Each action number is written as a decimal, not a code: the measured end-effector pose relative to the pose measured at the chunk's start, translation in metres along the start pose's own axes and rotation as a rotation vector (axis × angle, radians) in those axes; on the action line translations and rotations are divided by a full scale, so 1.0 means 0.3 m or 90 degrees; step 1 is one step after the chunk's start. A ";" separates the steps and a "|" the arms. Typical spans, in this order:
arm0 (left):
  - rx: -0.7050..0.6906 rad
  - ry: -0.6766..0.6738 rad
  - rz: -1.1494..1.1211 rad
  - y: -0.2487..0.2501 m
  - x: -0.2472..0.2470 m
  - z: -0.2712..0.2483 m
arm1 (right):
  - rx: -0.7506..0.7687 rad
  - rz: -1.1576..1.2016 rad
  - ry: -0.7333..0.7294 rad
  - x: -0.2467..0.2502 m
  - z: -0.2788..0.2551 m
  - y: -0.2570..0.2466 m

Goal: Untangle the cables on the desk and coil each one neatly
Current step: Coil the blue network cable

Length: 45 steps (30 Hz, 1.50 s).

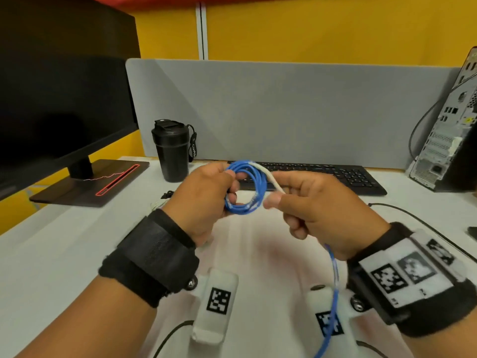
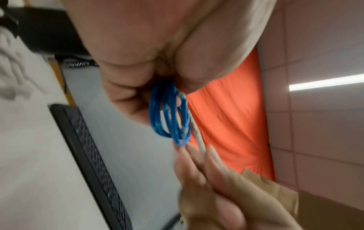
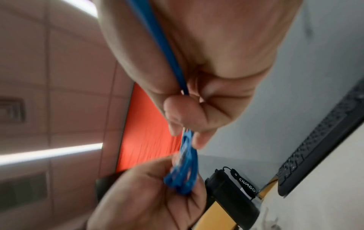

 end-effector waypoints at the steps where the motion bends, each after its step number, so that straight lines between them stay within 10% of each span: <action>1: -0.017 0.041 -0.006 0.013 0.025 0.003 | -0.021 0.011 -0.010 0.015 -0.011 0.001; 6: -0.059 0.193 -0.095 0.049 0.139 -0.009 | -0.161 -0.178 -0.086 0.069 -0.058 0.013; 10: -0.010 0.149 -0.037 0.021 0.133 -0.009 | -0.165 -0.394 -0.066 0.104 -0.088 -0.037; 17: 0.022 -0.048 -0.097 -0.019 0.041 -0.010 | -0.014 0.153 0.130 0.156 -0.053 -0.001; 30: 0.011 -0.162 -0.052 -0.050 -0.011 -0.014 | -0.064 0.397 0.282 0.111 -0.011 0.105; 45: -0.099 -0.116 0.068 -0.015 -0.041 -0.027 | -0.132 0.446 -0.333 -0.080 -0.037 0.084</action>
Point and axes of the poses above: each hand's wrist, its own z-axis towards the middle knuckle, its own x-axis out of the back of the hand, y = z × x, the point moved 3 cm from there along z, towards the middle knuckle, and after that the axes turned 12 degrees about -y, right-handed, at the moved point
